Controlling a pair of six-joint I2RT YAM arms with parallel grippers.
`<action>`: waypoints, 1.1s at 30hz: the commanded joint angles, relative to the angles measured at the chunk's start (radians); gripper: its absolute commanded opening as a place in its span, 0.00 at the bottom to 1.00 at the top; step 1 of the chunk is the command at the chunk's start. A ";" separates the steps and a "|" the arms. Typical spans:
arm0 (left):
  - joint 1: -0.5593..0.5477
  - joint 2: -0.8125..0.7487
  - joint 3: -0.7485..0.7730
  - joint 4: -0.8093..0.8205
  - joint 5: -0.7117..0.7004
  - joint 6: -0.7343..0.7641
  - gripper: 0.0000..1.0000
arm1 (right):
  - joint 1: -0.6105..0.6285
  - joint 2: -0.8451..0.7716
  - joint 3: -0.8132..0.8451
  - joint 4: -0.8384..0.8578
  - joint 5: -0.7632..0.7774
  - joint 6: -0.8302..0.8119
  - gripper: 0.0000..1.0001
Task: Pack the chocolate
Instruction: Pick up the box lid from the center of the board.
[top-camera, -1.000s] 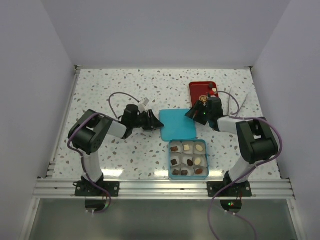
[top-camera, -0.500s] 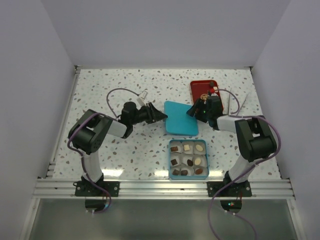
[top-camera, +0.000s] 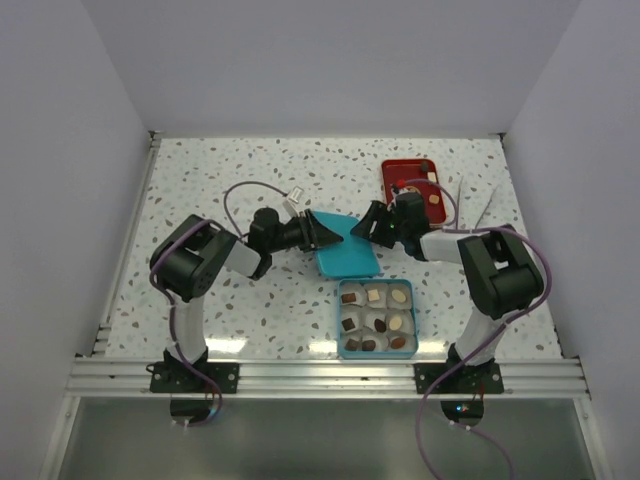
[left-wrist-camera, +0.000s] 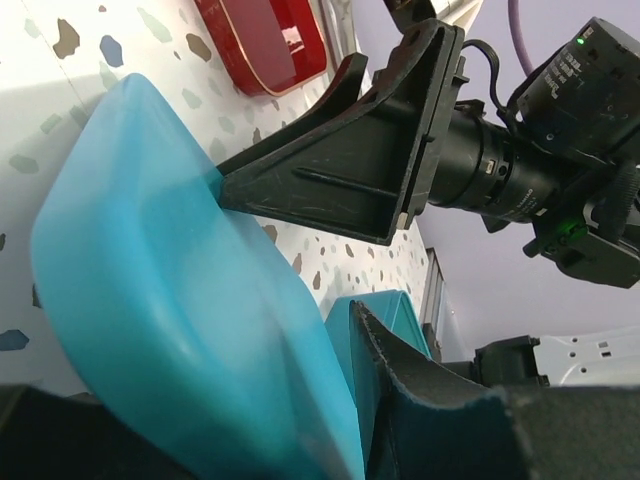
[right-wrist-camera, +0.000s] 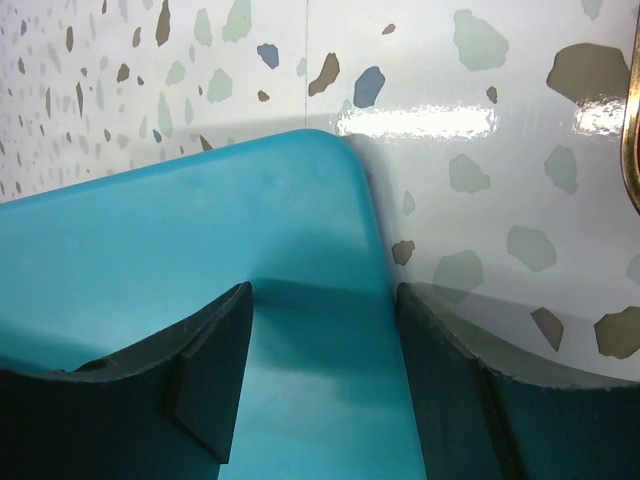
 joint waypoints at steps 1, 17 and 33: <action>-0.021 0.016 0.031 0.134 0.020 -0.005 0.45 | 0.046 0.057 -0.024 -0.174 -0.134 0.020 0.63; 0.040 -0.099 0.111 0.043 0.016 0.021 0.00 | -0.012 -0.150 0.101 -0.413 -0.088 -0.108 0.87; 0.171 -0.401 0.212 -0.259 -0.046 0.055 0.00 | -0.128 -0.685 0.143 -1.111 0.143 -0.269 0.82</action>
